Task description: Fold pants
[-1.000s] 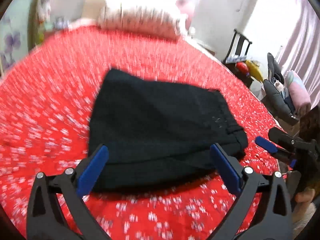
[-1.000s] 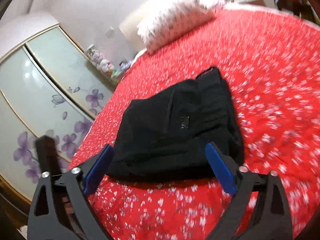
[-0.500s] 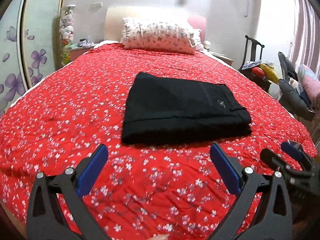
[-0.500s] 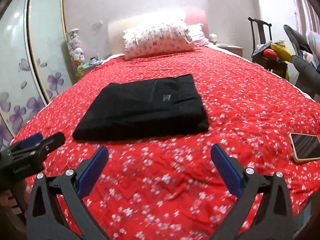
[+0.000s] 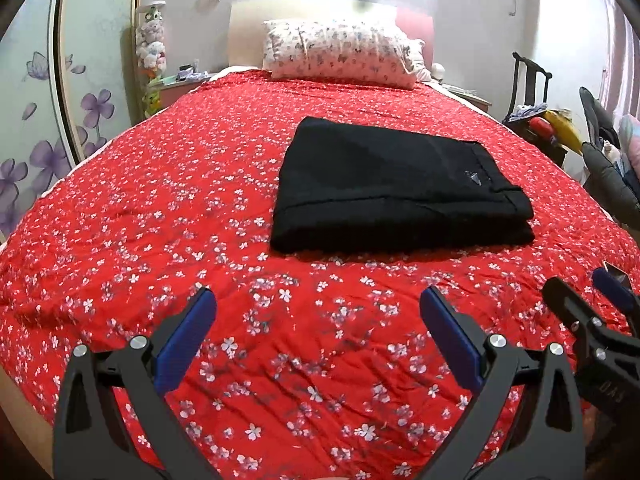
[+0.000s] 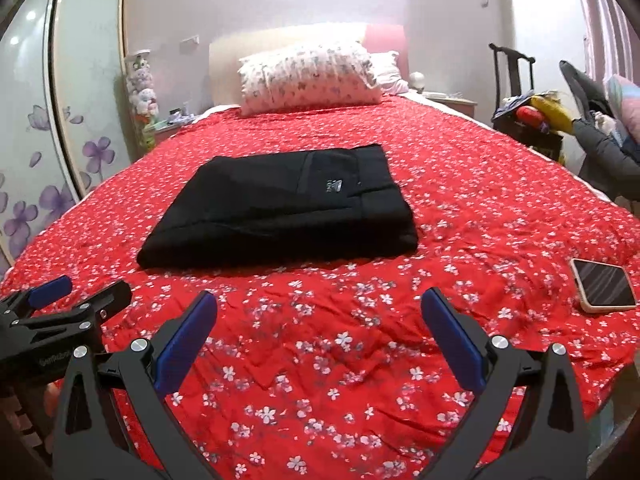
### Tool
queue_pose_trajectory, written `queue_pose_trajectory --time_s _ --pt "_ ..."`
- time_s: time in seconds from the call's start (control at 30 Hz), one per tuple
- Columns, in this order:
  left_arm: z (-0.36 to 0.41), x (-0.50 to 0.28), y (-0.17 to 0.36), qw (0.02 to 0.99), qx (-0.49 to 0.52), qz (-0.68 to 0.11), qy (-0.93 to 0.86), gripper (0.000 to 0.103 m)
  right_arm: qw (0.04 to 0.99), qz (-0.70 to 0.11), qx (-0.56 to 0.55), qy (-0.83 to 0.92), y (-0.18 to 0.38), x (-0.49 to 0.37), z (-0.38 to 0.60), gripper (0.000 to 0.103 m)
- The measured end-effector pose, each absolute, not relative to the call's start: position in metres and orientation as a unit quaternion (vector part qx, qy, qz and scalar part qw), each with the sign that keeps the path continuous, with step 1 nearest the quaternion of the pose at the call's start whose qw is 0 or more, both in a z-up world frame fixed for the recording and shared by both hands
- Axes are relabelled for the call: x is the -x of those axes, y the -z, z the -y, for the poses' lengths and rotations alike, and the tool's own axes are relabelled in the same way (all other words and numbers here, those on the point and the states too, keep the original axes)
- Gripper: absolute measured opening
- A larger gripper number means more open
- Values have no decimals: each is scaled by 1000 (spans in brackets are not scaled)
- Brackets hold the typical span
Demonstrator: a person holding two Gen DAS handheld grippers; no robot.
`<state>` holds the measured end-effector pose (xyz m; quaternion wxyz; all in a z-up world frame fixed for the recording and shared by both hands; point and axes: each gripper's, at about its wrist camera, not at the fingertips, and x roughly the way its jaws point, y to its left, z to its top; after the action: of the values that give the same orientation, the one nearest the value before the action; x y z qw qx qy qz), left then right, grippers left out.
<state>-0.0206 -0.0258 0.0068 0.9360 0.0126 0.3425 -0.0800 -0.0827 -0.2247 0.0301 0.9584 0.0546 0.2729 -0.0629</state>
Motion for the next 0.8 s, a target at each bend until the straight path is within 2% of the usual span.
queue_pose_trajectory --time_s 0.3,0.8 --pt "28 21 0 933 -15 -350 79 101 964 -255 -18 73 -33 87 214 102" --pt "35 24 4 933 -30 -350 80 101 960 -265 -34 88 -31 83 226 102"
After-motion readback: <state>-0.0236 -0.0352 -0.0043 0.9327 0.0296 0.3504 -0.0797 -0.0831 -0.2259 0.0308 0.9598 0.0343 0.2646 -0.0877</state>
